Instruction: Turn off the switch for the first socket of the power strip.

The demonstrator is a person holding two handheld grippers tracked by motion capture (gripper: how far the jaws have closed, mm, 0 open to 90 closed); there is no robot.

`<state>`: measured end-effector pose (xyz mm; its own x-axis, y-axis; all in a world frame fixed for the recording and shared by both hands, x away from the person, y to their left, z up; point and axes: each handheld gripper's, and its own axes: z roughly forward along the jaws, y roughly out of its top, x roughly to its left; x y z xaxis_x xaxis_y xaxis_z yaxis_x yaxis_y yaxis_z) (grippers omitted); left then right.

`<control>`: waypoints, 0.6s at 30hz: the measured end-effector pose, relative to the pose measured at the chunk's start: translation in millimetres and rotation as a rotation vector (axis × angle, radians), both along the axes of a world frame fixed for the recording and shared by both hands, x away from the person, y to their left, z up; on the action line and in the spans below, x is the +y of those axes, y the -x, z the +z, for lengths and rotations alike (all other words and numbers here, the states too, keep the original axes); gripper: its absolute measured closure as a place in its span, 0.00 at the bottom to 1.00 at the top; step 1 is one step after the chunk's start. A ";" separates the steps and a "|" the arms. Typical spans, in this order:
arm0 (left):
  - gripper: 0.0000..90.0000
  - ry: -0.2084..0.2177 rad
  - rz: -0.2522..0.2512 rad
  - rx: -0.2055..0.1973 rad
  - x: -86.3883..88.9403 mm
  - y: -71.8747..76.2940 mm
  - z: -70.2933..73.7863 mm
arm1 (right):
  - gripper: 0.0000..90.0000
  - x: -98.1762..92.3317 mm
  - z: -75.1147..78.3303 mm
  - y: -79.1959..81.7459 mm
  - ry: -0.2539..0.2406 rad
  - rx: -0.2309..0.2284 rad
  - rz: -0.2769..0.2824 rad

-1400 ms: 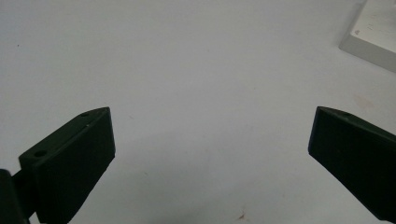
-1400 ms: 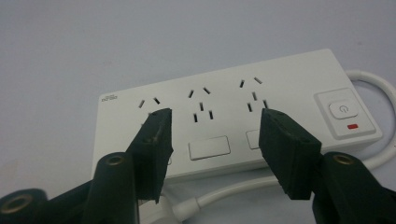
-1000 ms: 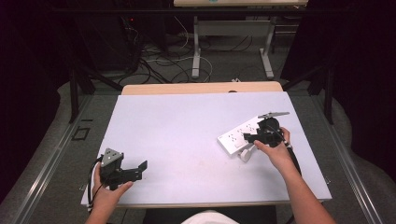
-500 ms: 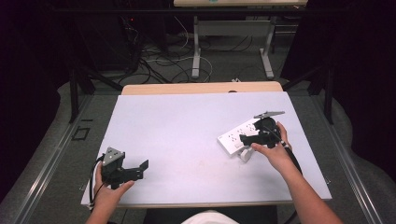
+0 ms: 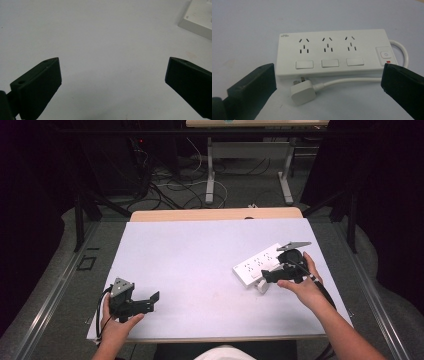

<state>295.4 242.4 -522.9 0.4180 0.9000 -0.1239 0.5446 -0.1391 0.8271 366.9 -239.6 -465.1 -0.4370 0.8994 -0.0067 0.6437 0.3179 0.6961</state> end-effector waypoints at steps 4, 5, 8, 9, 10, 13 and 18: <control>0.00 0.000 0.002 0.003 0.3 0.6 0.3 | 0.00 -7.7 3.8 9.9 -0.010 -0.007 0.000; 0.00 0.000 0.003 0.003 0.3 0.6 0.3 | 0.00 -9.4 4.5 12.6 -0.014 -0.009 -0.001; 0.00 0.001 0.003 0.007 0.5 0.9 0.5 | 0.00 -14.3 5.9 20.9 -0.021 -0.018 -0.005; 0.00 -0.001 0.001 0.009 0.7 1.0 0.8 | 0.00 -16.4 6.2 23.6 -0.023 -0.022 -0.004; 0.00 -0.002 0.001 0.006 0.8 0.9 0.7 | 0.00 -18.5 6.6 26.4 -0.026 -0.024 -0.004; 0.00 -0.002 0.002 0.007 0.8 0.9 0.6 | 0.01 -25.2 7.3 35.2 -0.046 -0.039 -0.012; 0.00 -0.003 0.001 0.009 0.4 0.9 0.5 | 0.02 -37.3 7.0 48.7 -0.068 -0.062 -0.025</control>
